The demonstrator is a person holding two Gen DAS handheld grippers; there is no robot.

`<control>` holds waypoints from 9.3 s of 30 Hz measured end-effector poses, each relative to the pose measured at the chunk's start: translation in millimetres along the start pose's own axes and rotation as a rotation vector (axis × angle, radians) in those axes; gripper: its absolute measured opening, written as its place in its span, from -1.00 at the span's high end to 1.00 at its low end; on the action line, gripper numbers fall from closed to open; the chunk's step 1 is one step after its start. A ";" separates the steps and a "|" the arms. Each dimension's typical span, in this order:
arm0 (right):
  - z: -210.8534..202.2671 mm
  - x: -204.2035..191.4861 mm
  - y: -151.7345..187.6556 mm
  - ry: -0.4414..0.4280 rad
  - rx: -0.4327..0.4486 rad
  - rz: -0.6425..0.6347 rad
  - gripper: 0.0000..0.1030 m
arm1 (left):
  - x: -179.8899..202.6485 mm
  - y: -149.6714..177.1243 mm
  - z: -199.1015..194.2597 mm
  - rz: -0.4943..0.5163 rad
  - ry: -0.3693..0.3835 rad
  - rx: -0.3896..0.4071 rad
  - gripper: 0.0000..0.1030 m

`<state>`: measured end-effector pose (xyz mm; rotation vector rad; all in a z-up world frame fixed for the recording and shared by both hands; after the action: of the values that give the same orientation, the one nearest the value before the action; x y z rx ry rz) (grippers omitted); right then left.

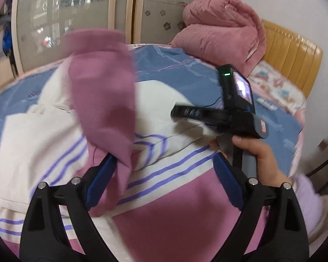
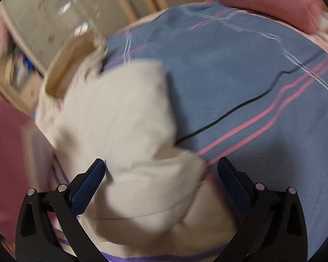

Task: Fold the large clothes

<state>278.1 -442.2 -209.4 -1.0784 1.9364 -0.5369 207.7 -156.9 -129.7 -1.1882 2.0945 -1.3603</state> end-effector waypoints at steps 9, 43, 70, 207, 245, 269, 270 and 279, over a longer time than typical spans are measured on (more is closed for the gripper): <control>-22.5 13.7 -25.9 -0.270 -0.075 0.082 -0.40 | -54.4 19.5 -16.9 -0.142 -0.219 0.018 -0.84; -30.4 -40.4 -14.4 -0.018 0.214 -0.295 -0.57 | -114.9 33.6 -29.8 -0.328 -0.431 0.033 -0.95; -38.3 -104.0 47.4 -0.101 0.162 -0.632 -0.53 | -136.3 43.4 36.2 -0.173 -0.630 -0.028 -0.96; -2.3 -110.5 51.7 0.075 0.107 -0.652 -0.87 | -180.6 9.2 92.3 -0.224 -0.657 -0.019 -0.96; -45.7 -82.5 19.0 0.036 0.293 -0.364 -0.94 | -156.0 38.8 48.1 -0.175 -0.557 -0.026 -0.96; -24.1 -92.3 31.7 0.032 0.129 -0.462 -0.64 | -151.2 41.5 47.4 -0.164 -0.567 -0.010 -0.96; -13.9 -89.8 34.6 0.033 0.069 -0.453 -0.64 | -150.9 41.6 47.6 -0.163 -0.567 -0.011 -0.96; 5.0 -84.3 44.8 0.067 -0.012 -0.480 -0.70 | -140.0 22.9 34.3 -0.110 -0.722 0.026 -0.96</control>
<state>284.4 -347.0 -204.3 -1.5622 1.7346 -0.8292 301.3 -58.8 -183.8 -1.5118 1.5065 -0.8080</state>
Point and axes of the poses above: each gripper's, at about its wrist camera, not at the fingertips, and z roughly the way its jaws point, x to its right, y to its underside, the point moved 1 cm from there along z, roughly the way its jaws point, and after that the axes turned 13 degrees about x, right-handed, at the moved point
